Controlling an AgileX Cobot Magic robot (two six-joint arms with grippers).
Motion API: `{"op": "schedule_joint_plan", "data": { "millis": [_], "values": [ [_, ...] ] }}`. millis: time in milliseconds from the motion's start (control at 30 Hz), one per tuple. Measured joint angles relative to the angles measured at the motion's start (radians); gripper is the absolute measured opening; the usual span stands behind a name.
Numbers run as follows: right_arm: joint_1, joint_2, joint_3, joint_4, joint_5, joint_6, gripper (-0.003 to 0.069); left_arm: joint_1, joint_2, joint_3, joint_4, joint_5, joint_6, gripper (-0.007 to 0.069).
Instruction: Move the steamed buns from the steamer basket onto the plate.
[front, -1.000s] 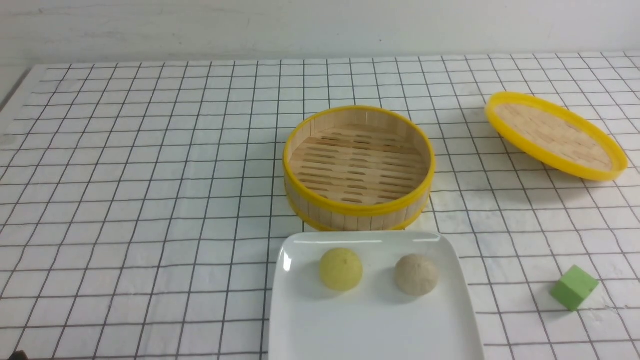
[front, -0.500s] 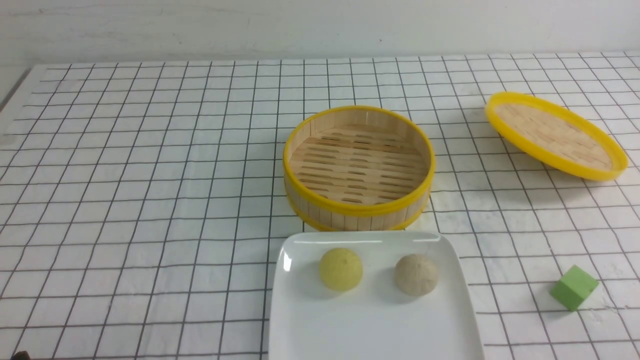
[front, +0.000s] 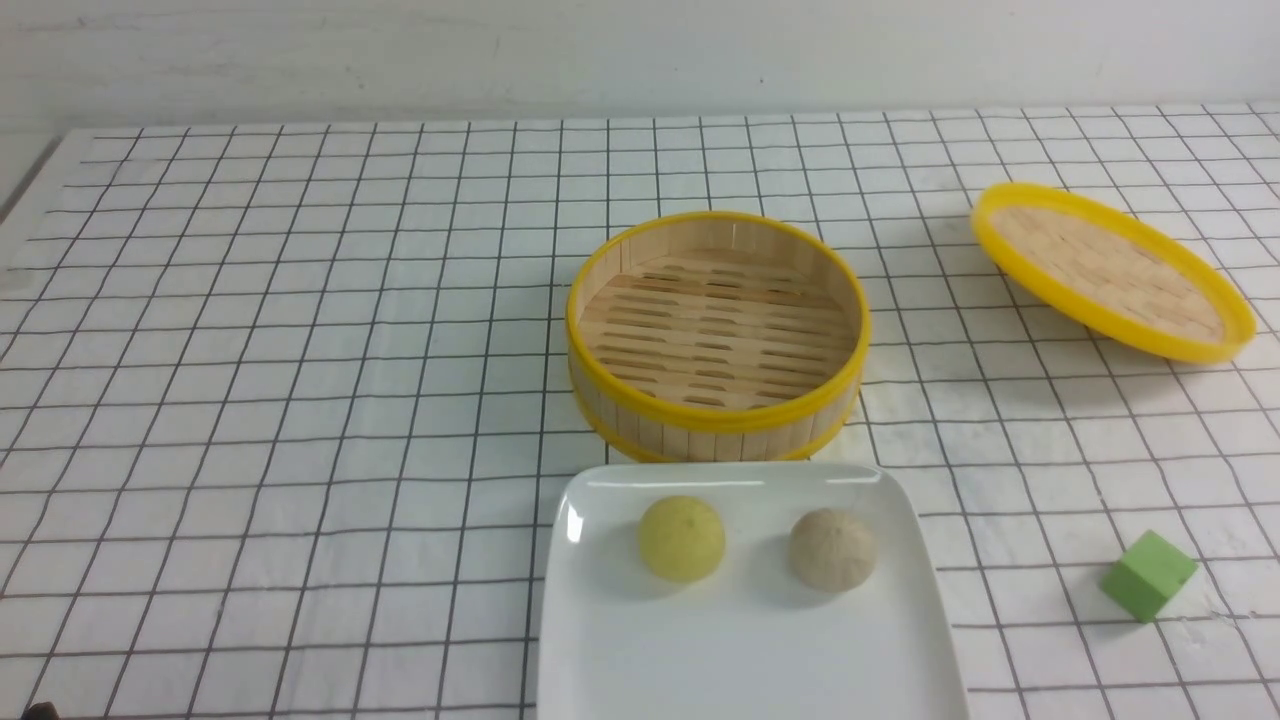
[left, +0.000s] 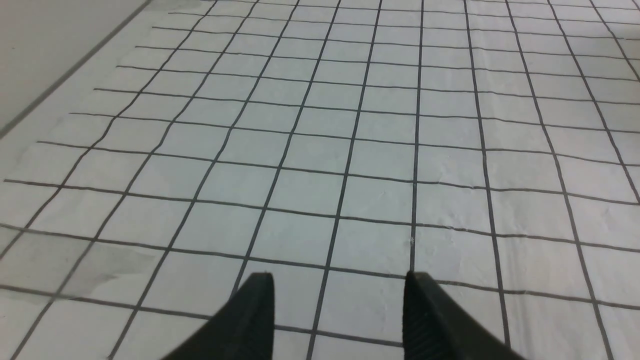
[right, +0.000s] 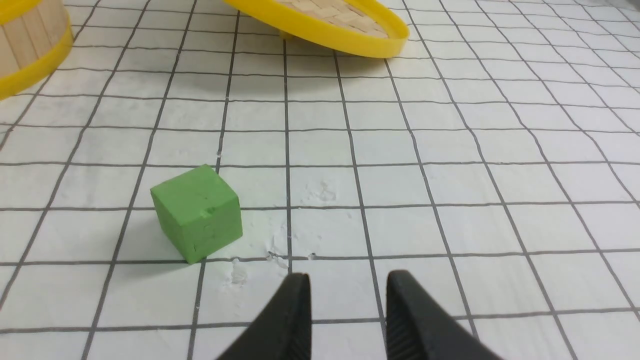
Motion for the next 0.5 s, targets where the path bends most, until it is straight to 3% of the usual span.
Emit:
{"op": "schedule_joint_plan", "data": {
  "millis": [500],
  "values": [
    [0.000, 0.000, 0.000, 0.000, 0.000, 0.000, 0.0239, 0.000, 0.000, 0.000, 0.005, 0.000, 0.000, 0.0373]
  ]
}}
